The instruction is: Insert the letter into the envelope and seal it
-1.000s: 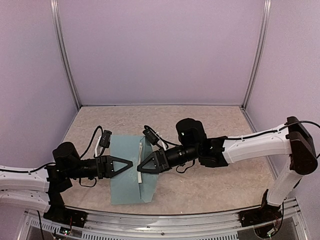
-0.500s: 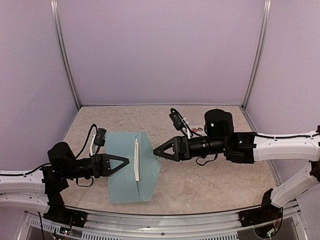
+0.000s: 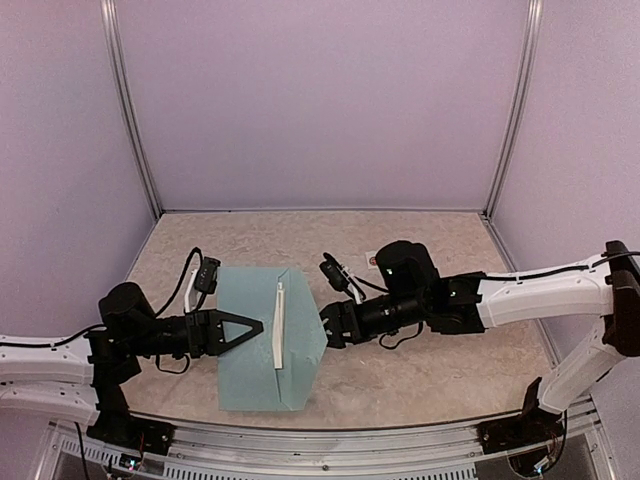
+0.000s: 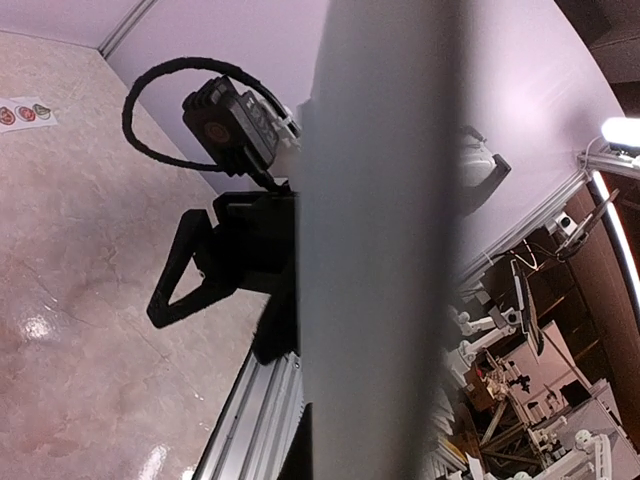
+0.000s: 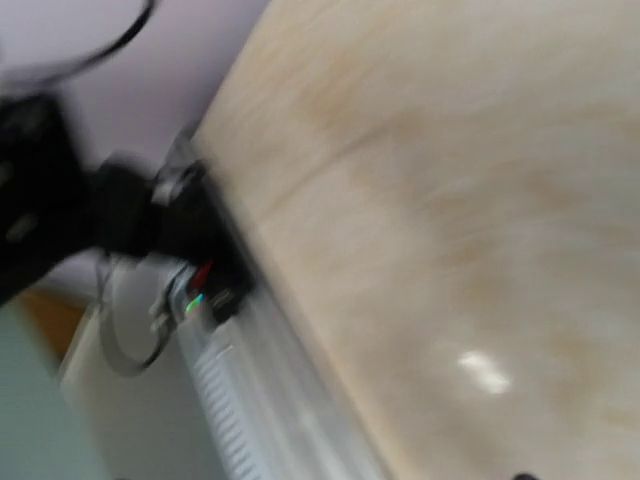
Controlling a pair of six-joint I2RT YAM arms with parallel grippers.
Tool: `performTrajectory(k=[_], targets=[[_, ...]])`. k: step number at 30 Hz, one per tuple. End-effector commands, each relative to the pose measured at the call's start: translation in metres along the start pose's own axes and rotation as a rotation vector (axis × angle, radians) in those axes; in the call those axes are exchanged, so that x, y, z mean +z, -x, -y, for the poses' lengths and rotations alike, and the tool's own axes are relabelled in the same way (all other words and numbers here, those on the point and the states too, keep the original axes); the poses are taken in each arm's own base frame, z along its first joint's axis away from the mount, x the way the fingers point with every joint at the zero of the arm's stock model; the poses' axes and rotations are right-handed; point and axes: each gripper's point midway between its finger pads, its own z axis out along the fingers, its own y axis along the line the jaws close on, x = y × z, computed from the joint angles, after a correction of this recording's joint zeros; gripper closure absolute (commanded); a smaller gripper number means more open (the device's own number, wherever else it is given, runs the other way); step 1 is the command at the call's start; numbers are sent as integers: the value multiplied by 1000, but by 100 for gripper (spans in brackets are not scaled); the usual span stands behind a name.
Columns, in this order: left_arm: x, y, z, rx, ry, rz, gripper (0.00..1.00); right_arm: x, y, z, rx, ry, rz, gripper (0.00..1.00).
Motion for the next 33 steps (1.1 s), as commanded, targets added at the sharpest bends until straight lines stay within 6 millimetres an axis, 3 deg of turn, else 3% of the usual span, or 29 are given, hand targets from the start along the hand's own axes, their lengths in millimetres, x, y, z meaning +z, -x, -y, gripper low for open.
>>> performTrajectory(k=[1,3,6,14,23,33], targets=[[6,13,17,32,-56,25,100,8,2,-81,-174,276,-23,21],[7,13,15,31,-50,24,100,4,6,-100,-190,372,3,19],[8,13,15,32,-51,23,100,5,9,-110,-188,433,22,18],[9,11,15,24,-48,15,100,22,2,-102,-133,451,-20,19],[0,16,7,27,16,58,100,2,-12,-75,-88,328,-5,16],[-1,15,1,15,43,60,100,-15,-13,-83,-119,342,15,14]])
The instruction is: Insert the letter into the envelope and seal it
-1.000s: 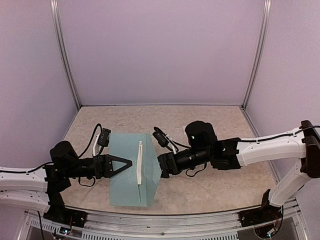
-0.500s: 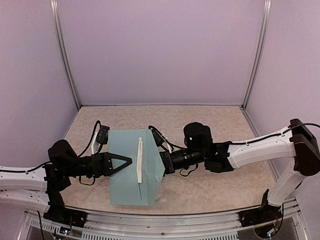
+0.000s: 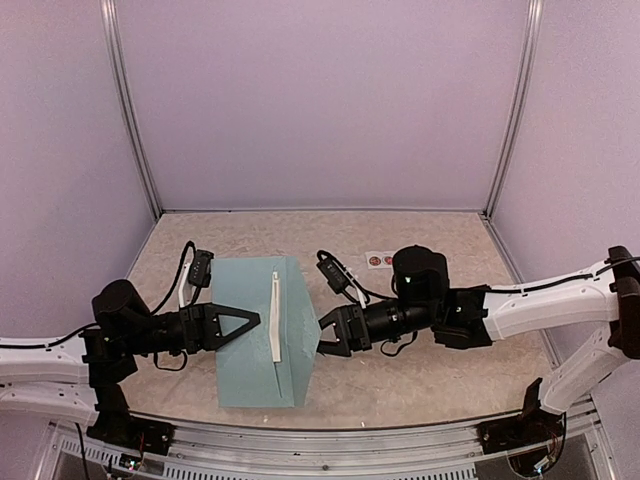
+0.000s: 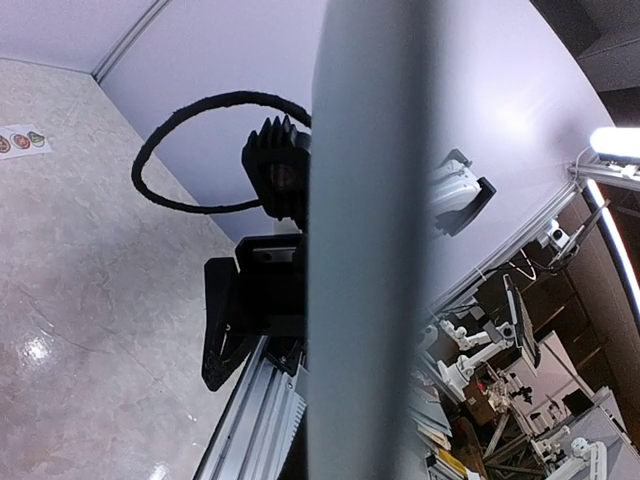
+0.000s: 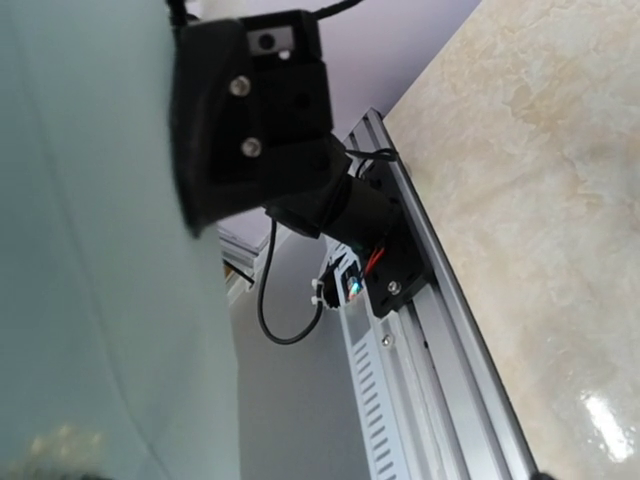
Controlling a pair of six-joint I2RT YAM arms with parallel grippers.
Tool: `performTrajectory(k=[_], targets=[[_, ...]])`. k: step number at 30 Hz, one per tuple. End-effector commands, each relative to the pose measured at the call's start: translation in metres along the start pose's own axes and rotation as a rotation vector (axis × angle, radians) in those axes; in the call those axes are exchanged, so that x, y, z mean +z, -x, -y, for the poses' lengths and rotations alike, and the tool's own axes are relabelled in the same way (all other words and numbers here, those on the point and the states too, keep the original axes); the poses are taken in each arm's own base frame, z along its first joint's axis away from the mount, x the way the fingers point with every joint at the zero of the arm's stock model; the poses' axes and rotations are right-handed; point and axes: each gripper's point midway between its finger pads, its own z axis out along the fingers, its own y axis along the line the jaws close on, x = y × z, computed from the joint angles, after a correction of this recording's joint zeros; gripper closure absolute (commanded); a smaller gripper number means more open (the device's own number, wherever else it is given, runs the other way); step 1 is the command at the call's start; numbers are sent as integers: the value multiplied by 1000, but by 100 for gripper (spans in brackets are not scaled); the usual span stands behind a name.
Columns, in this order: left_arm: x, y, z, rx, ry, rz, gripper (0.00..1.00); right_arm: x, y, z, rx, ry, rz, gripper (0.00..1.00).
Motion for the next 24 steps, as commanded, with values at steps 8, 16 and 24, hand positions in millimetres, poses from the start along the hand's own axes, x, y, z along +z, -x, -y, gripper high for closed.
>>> performTrajectory(k=[8,16,24], targets=[[-1,0,-15,-12,71,12,100,-15,12,-17,-59,6,66,13],[-2,0,-14,-14,67,13,100,-26,16,6,23,-58,128,12],[0,-1,-26,-30,124,17,100,-11,14,-8,-11,3,70,12]])
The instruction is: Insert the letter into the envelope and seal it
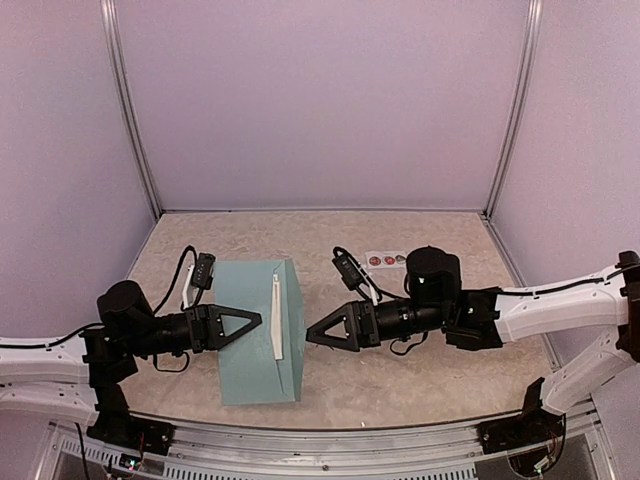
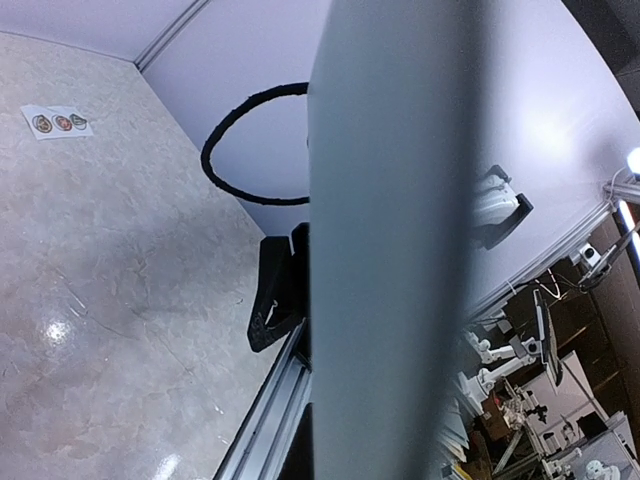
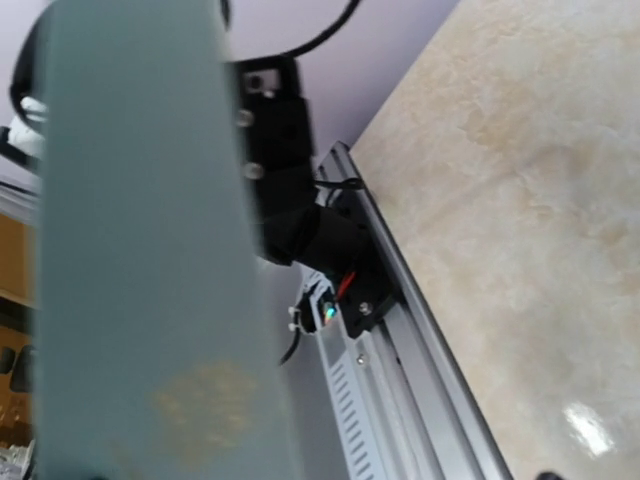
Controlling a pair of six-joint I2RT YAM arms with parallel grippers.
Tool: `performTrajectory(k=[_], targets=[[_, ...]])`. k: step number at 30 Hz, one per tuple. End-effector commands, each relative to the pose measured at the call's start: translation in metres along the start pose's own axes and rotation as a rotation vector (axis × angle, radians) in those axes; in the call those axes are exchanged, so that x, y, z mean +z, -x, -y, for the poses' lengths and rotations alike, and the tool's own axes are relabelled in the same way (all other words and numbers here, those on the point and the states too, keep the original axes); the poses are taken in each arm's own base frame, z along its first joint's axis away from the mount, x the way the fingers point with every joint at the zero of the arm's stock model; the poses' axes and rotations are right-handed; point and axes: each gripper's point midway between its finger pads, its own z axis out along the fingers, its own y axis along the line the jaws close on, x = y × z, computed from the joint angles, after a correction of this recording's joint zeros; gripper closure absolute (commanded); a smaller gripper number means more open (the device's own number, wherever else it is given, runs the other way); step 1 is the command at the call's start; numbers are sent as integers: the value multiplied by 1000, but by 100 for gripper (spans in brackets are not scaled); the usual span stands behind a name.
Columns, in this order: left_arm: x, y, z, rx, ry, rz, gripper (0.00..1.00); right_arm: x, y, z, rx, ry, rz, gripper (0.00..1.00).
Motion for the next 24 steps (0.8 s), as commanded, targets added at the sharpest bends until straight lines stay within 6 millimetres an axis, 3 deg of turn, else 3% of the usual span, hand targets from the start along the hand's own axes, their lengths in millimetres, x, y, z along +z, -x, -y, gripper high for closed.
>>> performTrajectory(k=[1,7,13,20,24], targets=[[1,2,-5,-3,24,11,100,11,8,-18,-42,65,-6,12],[3,0,8,7,-49,-7,100,30,8,-14,-43,99,-27,14],[6,-6,8,4,-60,-28,100,50,15,-25,-58,176,-36,30],[8,-11,5,0,-56,-47,100,56,15,-23,-38,198,-33,62],[9,-14,-1,-10,-35,-59,100,57,15,-20,-23,194,-24,100]])
